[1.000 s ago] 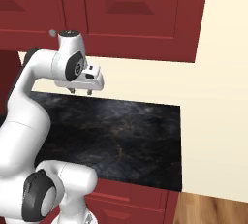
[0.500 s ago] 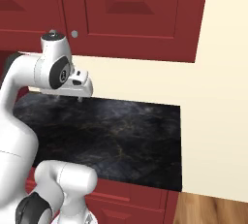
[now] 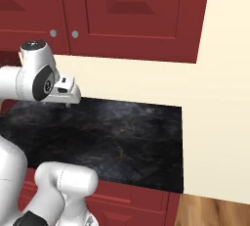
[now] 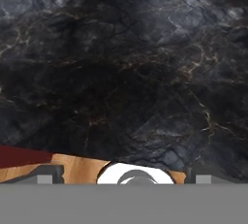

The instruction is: Move the bowls from the cabinet to the plates on the dining table.

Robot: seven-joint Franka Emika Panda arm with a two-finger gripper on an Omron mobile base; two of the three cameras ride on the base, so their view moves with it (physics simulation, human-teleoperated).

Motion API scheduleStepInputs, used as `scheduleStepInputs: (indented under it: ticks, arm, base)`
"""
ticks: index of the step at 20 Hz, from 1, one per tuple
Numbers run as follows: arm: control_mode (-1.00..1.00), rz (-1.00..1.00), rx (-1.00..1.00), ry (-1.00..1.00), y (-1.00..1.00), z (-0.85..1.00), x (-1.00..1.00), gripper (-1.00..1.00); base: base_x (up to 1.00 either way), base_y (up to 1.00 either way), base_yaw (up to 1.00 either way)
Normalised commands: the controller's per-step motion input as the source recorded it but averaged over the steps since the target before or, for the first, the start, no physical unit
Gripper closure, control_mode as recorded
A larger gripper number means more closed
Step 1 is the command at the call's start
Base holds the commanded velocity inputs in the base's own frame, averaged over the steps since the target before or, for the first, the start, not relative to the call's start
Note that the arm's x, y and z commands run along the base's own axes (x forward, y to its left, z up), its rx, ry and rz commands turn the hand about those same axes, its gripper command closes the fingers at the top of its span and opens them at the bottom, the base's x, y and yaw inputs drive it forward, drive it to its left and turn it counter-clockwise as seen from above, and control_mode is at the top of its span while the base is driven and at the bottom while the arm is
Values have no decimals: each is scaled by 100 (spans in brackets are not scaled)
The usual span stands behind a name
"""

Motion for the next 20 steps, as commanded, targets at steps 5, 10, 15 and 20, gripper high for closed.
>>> scheduleStepInputs:
  ticks: [5,10,15,20]
  arm:
    - [-100,7,0,-26,56,8,-36,-100]
    - [-100,8,0,-34,27,0,-33,-100]
    - [-100,6,0,-26,11,27,-37,-100]
    - [-100,4,1,-18,16,23,-43,-100]
  base:
    - [0,0,0]
    - [0,0,0]
    - [0,0,0]
    - [0,0,0]
